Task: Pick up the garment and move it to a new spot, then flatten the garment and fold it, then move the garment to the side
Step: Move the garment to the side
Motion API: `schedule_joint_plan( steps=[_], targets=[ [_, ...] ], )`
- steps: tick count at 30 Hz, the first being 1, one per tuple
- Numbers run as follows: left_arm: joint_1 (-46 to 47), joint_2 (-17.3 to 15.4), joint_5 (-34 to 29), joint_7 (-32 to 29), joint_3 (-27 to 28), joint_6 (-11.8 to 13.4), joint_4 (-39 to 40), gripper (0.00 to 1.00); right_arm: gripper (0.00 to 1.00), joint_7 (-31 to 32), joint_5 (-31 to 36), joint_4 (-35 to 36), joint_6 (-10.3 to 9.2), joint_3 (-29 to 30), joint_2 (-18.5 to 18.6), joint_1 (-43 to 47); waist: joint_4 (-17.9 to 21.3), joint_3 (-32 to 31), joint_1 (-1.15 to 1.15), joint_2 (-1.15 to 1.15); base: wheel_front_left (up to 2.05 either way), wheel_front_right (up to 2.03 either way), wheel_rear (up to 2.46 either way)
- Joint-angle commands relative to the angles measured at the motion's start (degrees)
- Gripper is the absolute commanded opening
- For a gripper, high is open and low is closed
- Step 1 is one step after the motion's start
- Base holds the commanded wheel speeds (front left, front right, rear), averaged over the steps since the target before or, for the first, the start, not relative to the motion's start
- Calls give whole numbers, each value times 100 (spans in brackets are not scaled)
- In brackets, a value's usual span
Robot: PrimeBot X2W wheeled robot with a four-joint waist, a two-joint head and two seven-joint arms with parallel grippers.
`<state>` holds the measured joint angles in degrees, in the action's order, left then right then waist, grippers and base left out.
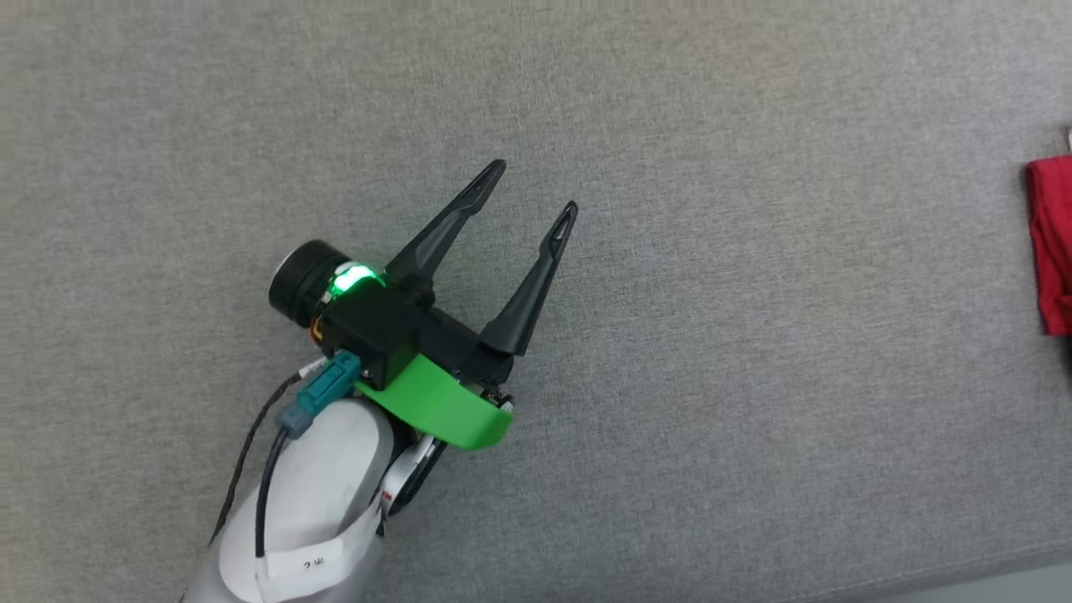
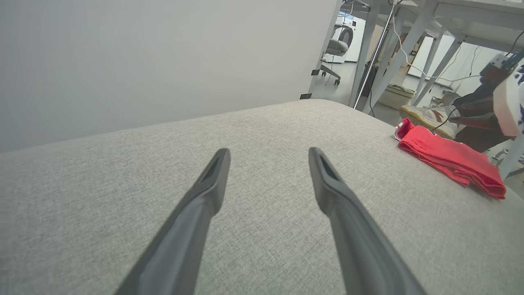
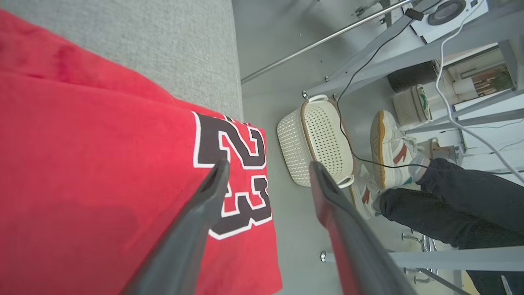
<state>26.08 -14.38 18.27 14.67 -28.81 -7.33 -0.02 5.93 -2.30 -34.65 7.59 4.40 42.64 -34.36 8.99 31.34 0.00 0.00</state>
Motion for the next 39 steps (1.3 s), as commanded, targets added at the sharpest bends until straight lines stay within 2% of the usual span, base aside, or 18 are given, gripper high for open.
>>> schedule_joint_plan(
  steps=[1, 13, 22, 31, 39],
  targets=[
    [-149, 40, 76, 33, 96, -15, -65, 100, 100, -57, -61, 159, -10, -77, -100, -45, -79, -382, 0, 0, 0, 0, 0],
    [-1298, 367, 173, 33, 1247, -14, -505, 100, 100, -233, -851, 1973, -10, -694, -982, 490, -382, -1976, 0, 0, 0, 0, 0],
    [-2141, 600, 59, 33, 1974, -7, -525, 100, 100, -980, -1413, 2989, -10, -502, -1980, 1667, -694, -2819, 0, 0, 0, 0, 0],
    [-2634, 818, -252, 33, 2385, -10, -527, 100, 100, -1616, -1505, 3240, -10, -531, -2867, 2765, -935, -3079, 0, 0, 0, 0, 0],
    [-2894, 955, -378, 33, 2478, -14, -560, 100, 100, -1955, -1281, 3045, -10, -694, -3380, 3448, -1012, -3190, 0, 0, 0, 0, 0]
  ],
)
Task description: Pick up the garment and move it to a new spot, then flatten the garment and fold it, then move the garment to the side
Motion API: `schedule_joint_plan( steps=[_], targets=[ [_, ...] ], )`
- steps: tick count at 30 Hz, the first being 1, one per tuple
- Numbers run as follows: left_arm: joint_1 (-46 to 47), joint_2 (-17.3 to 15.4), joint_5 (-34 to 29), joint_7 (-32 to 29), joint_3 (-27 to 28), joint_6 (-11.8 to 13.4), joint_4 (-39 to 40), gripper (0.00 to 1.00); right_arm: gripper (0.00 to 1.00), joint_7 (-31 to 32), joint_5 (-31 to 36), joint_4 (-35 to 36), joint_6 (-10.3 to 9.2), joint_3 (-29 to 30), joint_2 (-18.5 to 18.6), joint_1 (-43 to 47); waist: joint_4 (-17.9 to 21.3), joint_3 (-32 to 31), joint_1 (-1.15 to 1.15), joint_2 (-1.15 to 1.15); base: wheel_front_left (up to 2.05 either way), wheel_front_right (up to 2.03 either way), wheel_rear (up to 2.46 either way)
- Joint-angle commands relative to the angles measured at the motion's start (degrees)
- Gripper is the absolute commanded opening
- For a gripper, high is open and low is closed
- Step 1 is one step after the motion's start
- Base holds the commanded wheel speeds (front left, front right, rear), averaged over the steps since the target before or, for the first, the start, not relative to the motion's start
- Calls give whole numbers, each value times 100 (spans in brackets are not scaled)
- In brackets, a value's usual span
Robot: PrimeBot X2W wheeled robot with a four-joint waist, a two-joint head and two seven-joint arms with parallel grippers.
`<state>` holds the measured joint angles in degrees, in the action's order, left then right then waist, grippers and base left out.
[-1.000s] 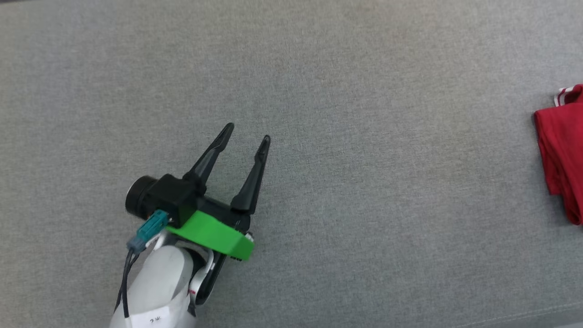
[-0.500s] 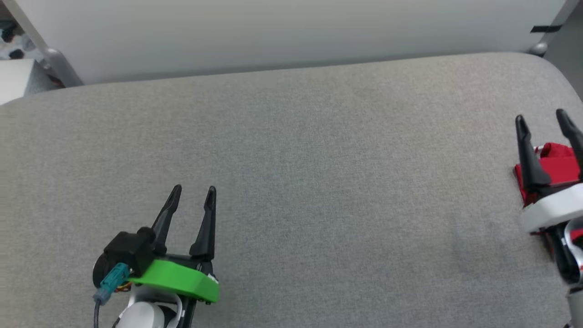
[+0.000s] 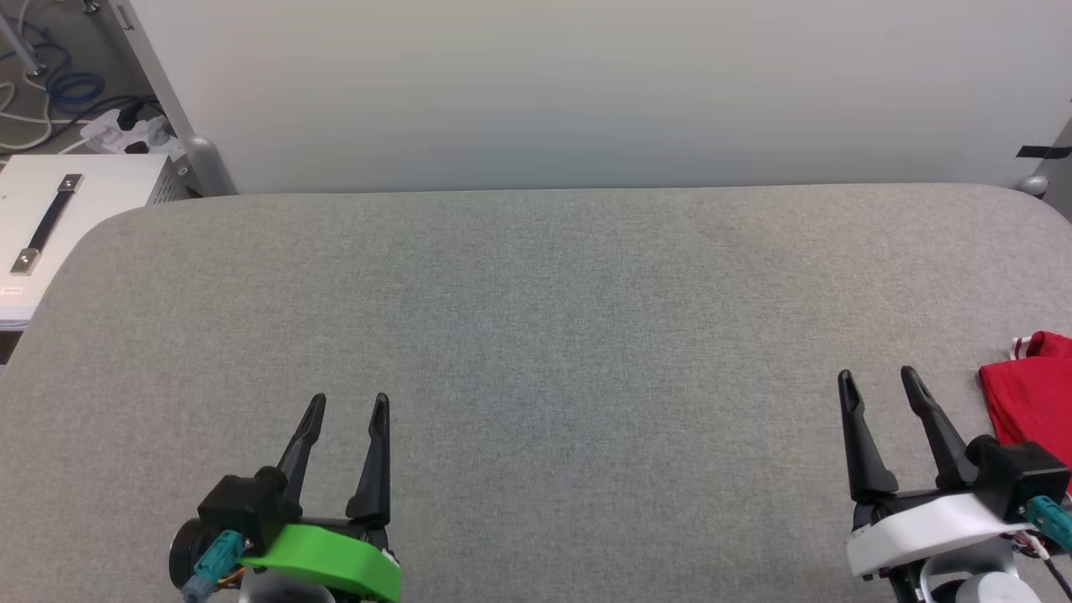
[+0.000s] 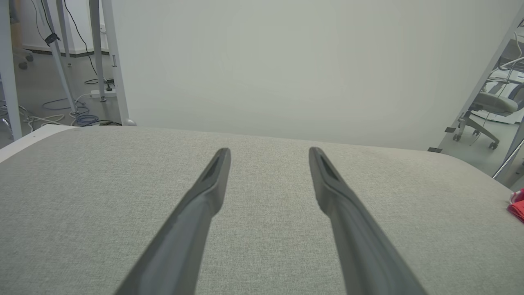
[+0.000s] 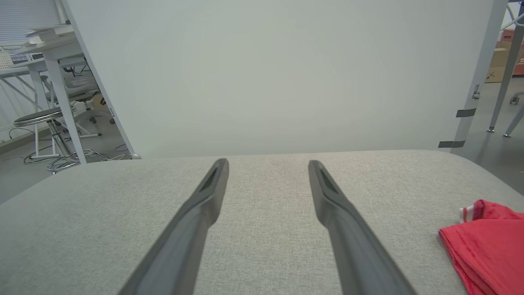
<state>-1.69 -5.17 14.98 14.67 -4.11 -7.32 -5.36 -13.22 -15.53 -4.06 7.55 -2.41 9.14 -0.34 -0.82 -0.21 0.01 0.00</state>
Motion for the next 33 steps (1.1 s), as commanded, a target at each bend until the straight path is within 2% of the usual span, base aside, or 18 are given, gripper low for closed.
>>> schedule_joint_plan(
  steps=[1, 12, 32, 33],
  targets=[
    [-143, 42, -55, 33, -2, -15, -42, 100, 100, -73, 85, -33, -6, -24, -79, 87, -24, -44, -1, 0, 0, 0, 0],
    [-235, 87, -154, 33, 46, -16, -100, 100, 100, -173, 377, -191, -6, -23, -395, 224, -4, -45, -1, 0, 0, 0, 0],
    [-250, 103, -53, 33, -43, -16, -79, 100, 100, -177, 388, -110, -6, 47, -502, 229, 33, -101, -1, 0, 0, 0, 0],
    [-173, 101, -93, -1, -62, 0, -99, 0, 0, -122, 353, -136, 0, 49, -489, 157, 31, -99, -1, 0, 0, 0, 0]
  ],
)
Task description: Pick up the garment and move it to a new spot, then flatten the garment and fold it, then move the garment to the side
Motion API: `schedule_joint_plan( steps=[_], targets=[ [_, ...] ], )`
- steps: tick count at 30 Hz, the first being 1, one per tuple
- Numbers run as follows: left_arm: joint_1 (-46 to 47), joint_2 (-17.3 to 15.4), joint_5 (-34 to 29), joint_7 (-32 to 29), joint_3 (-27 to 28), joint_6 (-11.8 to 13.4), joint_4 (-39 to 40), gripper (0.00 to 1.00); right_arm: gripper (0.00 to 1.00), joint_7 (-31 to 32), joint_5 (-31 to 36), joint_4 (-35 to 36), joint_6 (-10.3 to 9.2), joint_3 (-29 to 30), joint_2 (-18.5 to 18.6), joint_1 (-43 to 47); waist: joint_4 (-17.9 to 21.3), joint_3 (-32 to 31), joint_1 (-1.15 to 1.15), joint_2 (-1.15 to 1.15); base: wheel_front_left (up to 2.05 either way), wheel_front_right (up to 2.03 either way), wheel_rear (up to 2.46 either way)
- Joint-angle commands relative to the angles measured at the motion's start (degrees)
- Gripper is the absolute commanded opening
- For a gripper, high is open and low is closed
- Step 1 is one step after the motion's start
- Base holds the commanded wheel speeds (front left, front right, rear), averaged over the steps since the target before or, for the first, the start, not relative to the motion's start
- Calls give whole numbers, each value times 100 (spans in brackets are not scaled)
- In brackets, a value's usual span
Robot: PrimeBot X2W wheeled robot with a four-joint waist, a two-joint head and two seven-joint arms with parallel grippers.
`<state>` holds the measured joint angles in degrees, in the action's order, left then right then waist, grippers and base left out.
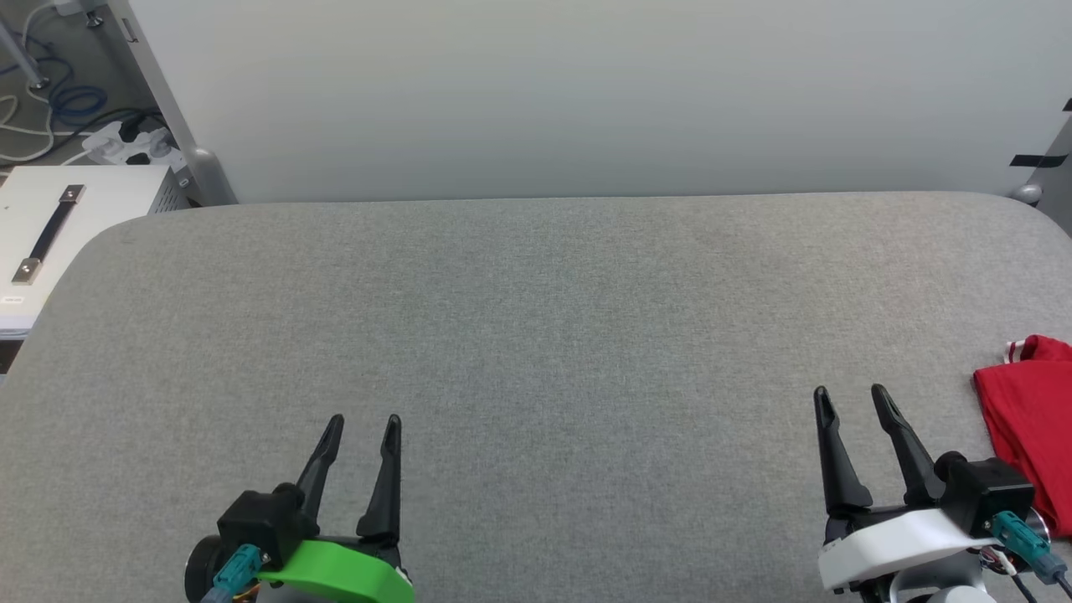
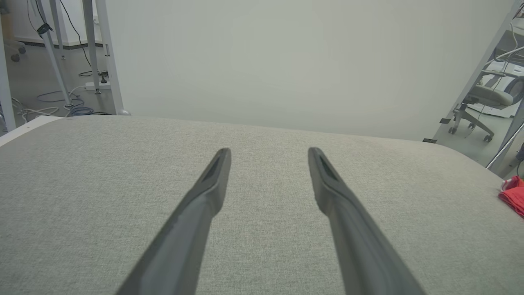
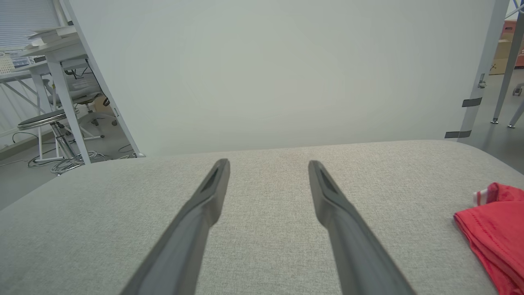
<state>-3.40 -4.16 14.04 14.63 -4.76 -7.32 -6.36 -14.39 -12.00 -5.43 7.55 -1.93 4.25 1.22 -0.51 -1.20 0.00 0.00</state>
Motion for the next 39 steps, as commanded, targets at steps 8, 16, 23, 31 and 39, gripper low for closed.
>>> schedule_joint_plan(
  steps=[8, 16, 23, 31, 39],
  targets=[
    [13, 6, -58, -66, 6, 30, 14, 0, 0, 61, 50, 21, 0, 10, -4, -7, 2, 5, 0, 0, 0, 0, 0],
    [41, 16, -171, -183, 45, 89, 66, 0, 0, 177, 146, 65, -1, 25, -16, -16, 7, 15, 0, 0, 0, 0, 0],
    [59, 23, -247, -262, 72, 129, 101, 0, 0, 255, 211, 95, -1, 36, -23, -23, 9, 21, 0, 0, 0, 0, 0],
    [81, 31, -335, -353, 103, 175, 142, 0, 0, 345, 287, 129, -2, 48, -32, -30, 12, 29, 0, 0, 0, 0, 0],
    [102, 39, -424, -445, 134, 221, 183, 0, 0, 436, 362, 163, -2, 60, -40, -38, 16, 36, 0, 0, 0, 0, 0]
  ],
)
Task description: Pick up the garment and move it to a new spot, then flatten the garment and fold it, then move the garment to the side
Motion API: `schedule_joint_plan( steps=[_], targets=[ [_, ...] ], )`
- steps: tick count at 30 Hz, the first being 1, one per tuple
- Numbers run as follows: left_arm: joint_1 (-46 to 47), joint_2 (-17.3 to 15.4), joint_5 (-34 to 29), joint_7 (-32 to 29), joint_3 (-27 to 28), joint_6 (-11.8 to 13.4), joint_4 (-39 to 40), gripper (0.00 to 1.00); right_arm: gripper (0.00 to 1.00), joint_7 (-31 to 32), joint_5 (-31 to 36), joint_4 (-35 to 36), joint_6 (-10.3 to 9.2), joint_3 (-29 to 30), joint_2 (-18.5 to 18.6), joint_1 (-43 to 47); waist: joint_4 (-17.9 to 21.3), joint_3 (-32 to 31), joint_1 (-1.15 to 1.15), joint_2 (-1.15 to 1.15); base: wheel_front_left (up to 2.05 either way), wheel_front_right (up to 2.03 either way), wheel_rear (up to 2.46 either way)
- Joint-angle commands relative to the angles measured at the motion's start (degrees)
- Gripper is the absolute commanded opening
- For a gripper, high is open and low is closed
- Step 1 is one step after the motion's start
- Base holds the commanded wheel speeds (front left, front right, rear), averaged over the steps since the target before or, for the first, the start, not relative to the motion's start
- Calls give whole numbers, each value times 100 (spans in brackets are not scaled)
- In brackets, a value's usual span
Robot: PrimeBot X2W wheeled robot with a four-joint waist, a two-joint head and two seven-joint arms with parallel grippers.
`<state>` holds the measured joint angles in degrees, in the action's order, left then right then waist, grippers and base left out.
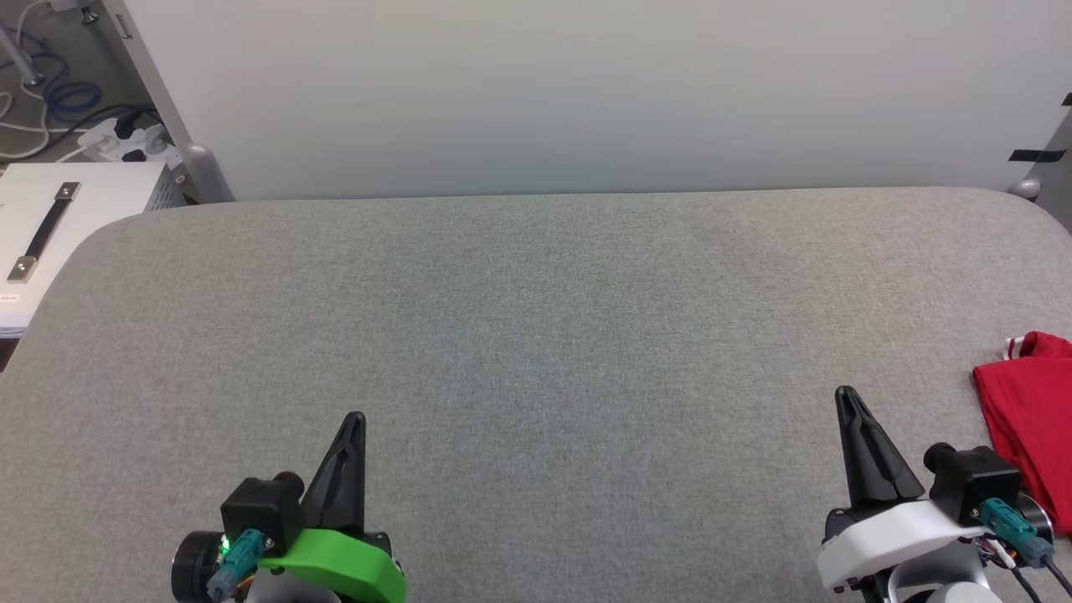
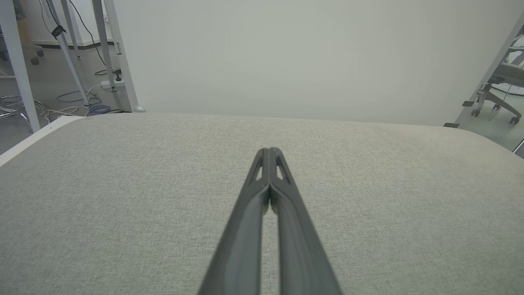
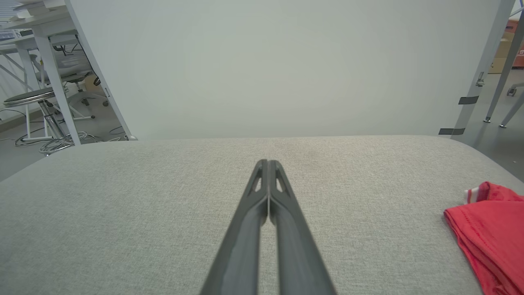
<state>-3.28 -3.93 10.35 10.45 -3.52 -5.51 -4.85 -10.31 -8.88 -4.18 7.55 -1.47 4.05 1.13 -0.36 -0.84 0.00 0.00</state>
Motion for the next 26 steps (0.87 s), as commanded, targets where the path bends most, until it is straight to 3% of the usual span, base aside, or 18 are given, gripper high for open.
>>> schedule_joint_plan(
  steps=[1, 26],
  targets=[
    [94, 17, -68, -41, 14, 46, 38, 0, 0, 41, 61, 43, -2, 15, -22, -30, 0, 1, 0, 0, 0, 0, 0],
    [161, 42, -345, -328, 111, 191, 166, 0, 0, 324, 298, 150, -3, 53, -49, -54, 10, 25, 0, 0, 0, 0, 0]
  ],
)
